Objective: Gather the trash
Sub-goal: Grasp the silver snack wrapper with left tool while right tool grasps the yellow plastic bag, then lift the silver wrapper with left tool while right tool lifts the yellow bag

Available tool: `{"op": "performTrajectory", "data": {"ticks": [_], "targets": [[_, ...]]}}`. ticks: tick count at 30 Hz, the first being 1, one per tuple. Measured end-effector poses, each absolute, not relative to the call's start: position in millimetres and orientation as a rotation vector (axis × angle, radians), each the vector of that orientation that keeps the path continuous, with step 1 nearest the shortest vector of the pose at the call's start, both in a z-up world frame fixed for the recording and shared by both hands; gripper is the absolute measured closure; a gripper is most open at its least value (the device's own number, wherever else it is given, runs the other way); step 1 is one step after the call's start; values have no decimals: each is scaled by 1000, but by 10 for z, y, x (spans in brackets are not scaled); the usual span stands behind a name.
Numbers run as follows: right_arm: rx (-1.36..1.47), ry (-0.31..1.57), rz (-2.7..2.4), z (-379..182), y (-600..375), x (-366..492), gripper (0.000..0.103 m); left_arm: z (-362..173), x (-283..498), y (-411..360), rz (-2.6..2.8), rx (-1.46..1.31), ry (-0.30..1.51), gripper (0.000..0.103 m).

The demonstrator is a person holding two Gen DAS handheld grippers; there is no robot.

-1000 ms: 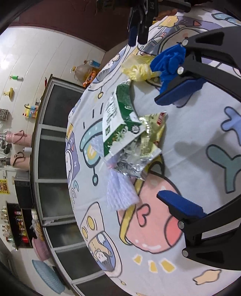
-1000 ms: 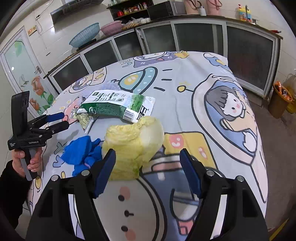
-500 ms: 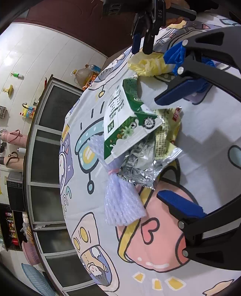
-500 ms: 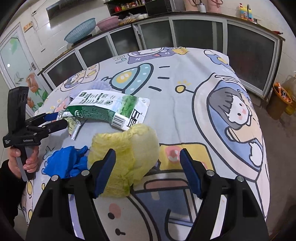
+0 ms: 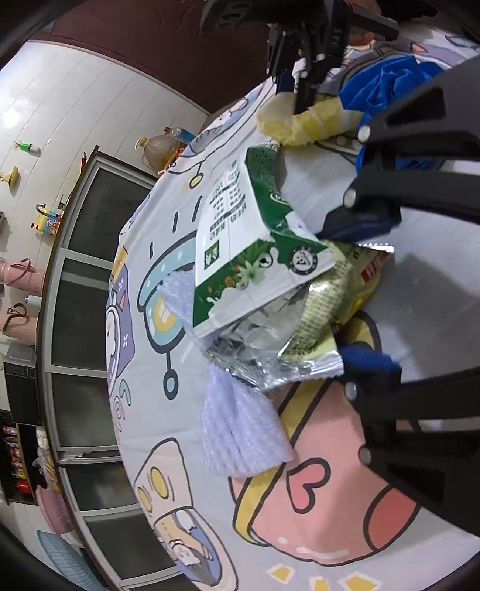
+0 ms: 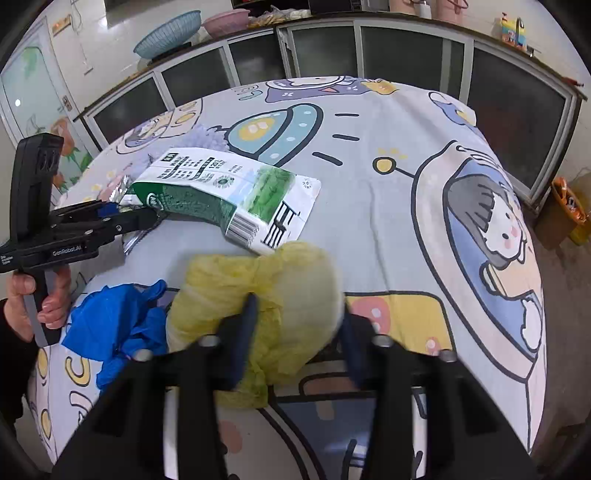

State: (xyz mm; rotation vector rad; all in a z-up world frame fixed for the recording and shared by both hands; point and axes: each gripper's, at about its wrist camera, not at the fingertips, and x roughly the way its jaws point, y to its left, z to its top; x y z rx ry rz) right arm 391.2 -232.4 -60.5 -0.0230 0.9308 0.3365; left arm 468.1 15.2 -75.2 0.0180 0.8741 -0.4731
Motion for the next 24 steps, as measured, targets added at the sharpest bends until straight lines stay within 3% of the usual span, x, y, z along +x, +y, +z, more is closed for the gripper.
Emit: {"op": "performTrajectory", "data": {"ticks": [2, 5, 24], "targets": [[-19, 929, 339, -563, -2343, 3900, 96, -752, 4663, 162, -471, 24, 872, 77], [16, 926, 380, -481, -2397, 3854, 97, -719, 4618, 244, -484, 4, 873, 87], [117, 799, 423, 243, -2622, 3114, 98, -84, 3356, 1032, -477, -108, 760, 89]]}}
